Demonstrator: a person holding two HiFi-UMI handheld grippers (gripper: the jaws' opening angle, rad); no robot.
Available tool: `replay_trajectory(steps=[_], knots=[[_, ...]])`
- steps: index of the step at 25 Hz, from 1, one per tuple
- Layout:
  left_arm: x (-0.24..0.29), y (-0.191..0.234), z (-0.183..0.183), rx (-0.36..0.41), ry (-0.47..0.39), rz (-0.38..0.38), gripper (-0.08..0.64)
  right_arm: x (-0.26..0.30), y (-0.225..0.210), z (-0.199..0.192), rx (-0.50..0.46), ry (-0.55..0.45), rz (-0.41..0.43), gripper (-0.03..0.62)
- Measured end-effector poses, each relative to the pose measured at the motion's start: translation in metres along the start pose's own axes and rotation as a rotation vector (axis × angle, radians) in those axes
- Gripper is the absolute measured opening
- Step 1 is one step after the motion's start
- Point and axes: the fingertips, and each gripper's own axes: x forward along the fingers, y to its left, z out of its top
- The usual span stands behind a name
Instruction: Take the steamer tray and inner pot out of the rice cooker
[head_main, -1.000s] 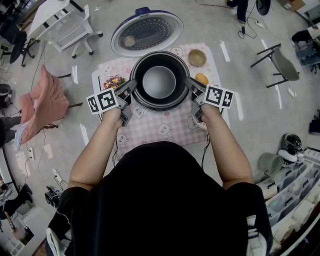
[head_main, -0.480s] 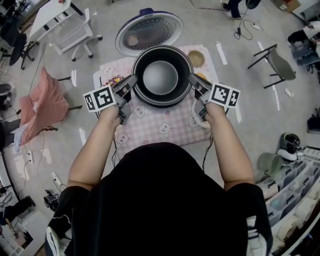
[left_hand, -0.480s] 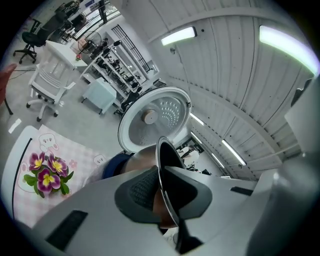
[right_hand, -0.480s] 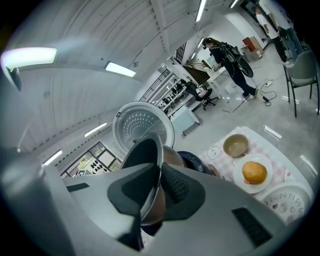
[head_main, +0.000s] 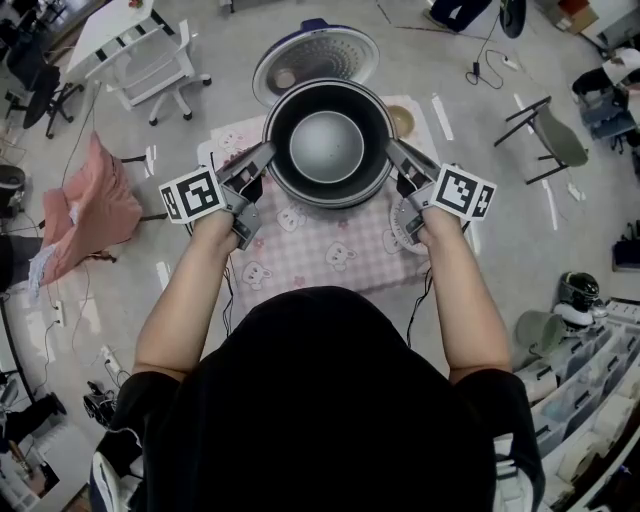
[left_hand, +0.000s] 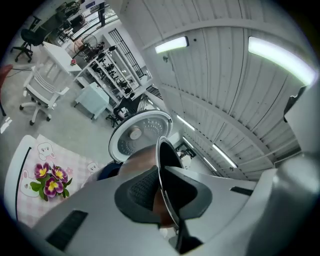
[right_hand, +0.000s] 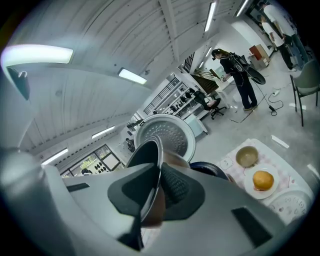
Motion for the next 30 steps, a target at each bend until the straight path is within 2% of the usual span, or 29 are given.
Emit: replay_trajectory(steps=[8, 16, 24, 30], knots=[[-0.043, -0.011, 0.003, 0.017, -0.030, -0.002, 0.052, -0.004, 0.039, -0.018, -0.016, 0.007, 0.033, 0.044], [-0.094, -0.006, -0.001, 0.000, -0.056, 0.018, 0.052, 0.005, 0.074, -0.048, -0.021, 0.046, 0.062, 0.044], [-0.150, 0.013, 0.003, -0.002, -0.086, 0.063, 0.052, 0.031, 0.110, -0.085, -0.024, 0.098, 0.092, 0.044], [-0.184, 0.025, -0.008, -0.020, -0.087, 0.091, 0.052, 0.040, 0.126, -0.115, -0.018, 0.138, 0.108, 0.044]])
